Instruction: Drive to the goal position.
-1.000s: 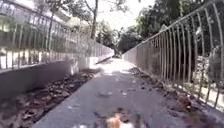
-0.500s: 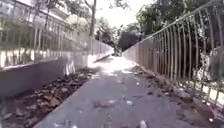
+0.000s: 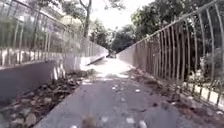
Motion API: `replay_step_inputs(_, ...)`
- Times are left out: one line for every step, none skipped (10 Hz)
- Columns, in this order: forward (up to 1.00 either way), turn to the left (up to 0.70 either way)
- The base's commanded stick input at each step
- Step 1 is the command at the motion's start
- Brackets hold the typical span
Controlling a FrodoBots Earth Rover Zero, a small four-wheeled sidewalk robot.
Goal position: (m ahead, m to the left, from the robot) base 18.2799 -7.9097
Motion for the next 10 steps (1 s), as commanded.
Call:
replay_step_inputs(0.7, -0.12)
replay_step_inputs(0.7, -0.33)
replay_step_inputs(0.7, -0.31)
replay_step_inputs(0.7, 0.04)
replay_step_inputs(0.7, 0.08)
replay_step_inputs(0.7, 0.0)
replay_step_inputs(0.7, 0.0)
replay_step_inputs(0.7, 0.05)
replay_step_inputs(0.7, 0.01)
replay_step_inputs(0.7, 0.0)
